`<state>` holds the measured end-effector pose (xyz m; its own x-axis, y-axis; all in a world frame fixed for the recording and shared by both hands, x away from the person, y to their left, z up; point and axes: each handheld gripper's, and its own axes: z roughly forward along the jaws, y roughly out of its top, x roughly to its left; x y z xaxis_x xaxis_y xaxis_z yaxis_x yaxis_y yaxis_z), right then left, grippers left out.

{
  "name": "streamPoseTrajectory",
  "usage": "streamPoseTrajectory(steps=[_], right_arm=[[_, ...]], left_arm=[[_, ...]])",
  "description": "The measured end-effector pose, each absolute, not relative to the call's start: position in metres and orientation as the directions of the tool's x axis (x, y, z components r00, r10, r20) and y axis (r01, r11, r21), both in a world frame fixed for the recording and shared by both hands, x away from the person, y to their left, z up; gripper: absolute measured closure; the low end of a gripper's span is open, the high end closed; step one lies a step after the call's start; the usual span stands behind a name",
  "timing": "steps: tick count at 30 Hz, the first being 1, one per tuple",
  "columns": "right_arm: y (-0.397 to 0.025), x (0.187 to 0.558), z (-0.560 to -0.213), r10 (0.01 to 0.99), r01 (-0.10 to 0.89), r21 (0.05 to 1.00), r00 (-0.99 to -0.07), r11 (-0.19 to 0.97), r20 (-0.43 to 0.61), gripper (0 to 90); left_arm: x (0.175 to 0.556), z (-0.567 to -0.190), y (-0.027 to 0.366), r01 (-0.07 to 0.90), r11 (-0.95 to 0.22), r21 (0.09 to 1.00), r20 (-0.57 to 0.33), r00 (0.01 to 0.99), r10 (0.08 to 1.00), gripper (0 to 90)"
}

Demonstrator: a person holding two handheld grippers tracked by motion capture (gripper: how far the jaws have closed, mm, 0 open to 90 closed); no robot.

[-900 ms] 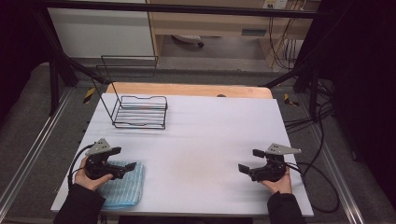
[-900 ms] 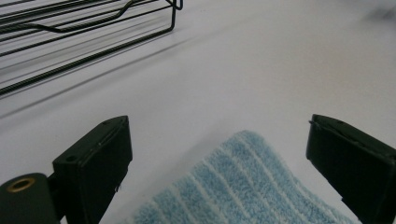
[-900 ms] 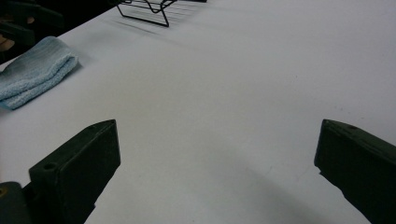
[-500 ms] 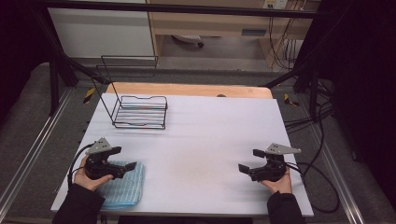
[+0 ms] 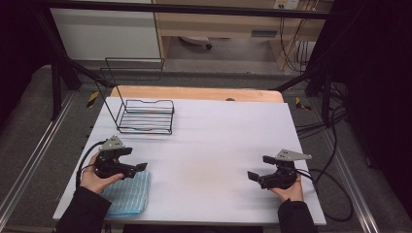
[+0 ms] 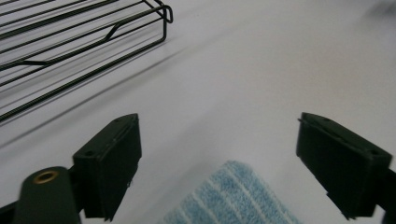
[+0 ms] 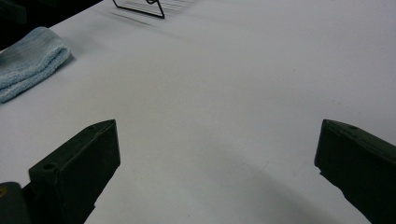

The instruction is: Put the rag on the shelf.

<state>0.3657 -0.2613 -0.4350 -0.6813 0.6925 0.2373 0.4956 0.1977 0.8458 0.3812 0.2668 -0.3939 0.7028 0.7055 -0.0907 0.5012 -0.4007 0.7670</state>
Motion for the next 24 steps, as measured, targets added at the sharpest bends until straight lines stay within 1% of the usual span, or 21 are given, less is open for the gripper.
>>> streamPoseTrajectory(steps=[4,5,7,8,9,12,14,15,16,17,18,19,24], right_arm=[[-0.261,0.366,-0.435,0.693,0.495,0.845,-0.682,0.203,0.233,0.6],[-0.261,0.366,-0.435,0.693,0.495,0.845,-0.682,0.203,0.233,0.6],[-0.261,0.366,-0.436,0.695,0.5,0.842,-0.68,0.203,0.236,0.6],[-0.261,0.366,-0.436,0.695,0.5,0.842,-0.68,0.203,0.236,0.6],[-0.261,0.366,-0.436,0.696,0.5,0.84,-0.68,0.208,0.232,0.7],[-0.26,0.367,-0.436,0.697,0.501,0.84,-0.679,0.211,0.23,0.8],[-0.26,0.367,-0.436,0.698,0.501,0.839,-0.68,0.215,0.227,0.8],[-0.26,0.366,-0.436,0.698,0.5,0.839,-0.679,0.215,0.226,0.9],[-0.26,0.366,-0.436,0.698,0.5,0.839,-0.679,0.215,0.226,0.9],[-0.26,0.366,-0.436,0.698,0.501,0.839,-0.679,0.212,0.229,0.9],[-0.261,0.366,-0.436,0.699,0.5,0.839,-0.678,0.212,0.228,1.0],[-0.261,0.366,-0.436,0.699,0.5,0.839,-0.678,0.212,0.228,1.0],[-0.26,0.367,-0.437,0.698,0.5,0.836,-0.682,0.225,0.22,1.1]], left_arm=[[0.384,-0.4,0.263,0.512,-0.402,0.759,-0.099,0.7,0.707,21.7],[0.384,-0.403,0.263,0.519,-0.407,0.752,-0.102,0.701,0.706,21.7],[0.386,-0.409,0.261,0.532,-0.426,0.731,-0.101,0.702,0.705,27.1],[0.386,-0.412,0.261,0.538,-0.433,0.723,-0.102,0.704,0.703,27.1],[0.387,-0.416,0.26,0.548,-0.449,0.706,-0.109,0.71,0.695,31.9],[0.388,-0.419,0.259,0.552,-0.465,0.692,-0.107,0.716,0.69,38.3],[0.387,-0.423,0.258,0.557,-0.478,0.679,-0.111,0.721,0.684,40.0],[0.387,-0.425,0.257,0.561,-0.485,0.671,-0.114,0.724,0.68,43.6],[0.387,-0.427,0.256,0.564,-0.493,0.663,-0.113,0.726,0.678,43.6],[0.386,-0.428,0.254,0.563,-0.502,0.656,-0.11,0.73,0.675,46.1],[0.386,-0.429,0.253,0.558,-0.517,0.649,-0.102,0.737,0.668,51.1],[0.386,-0.43,0.251,0.556,-0.525,0.645,-0.096,0.74,0.666,51.1],[0.385,-0.433,0.247,0.544,-0.559,0.626,-0.07,0.753,0.655,60.5]])
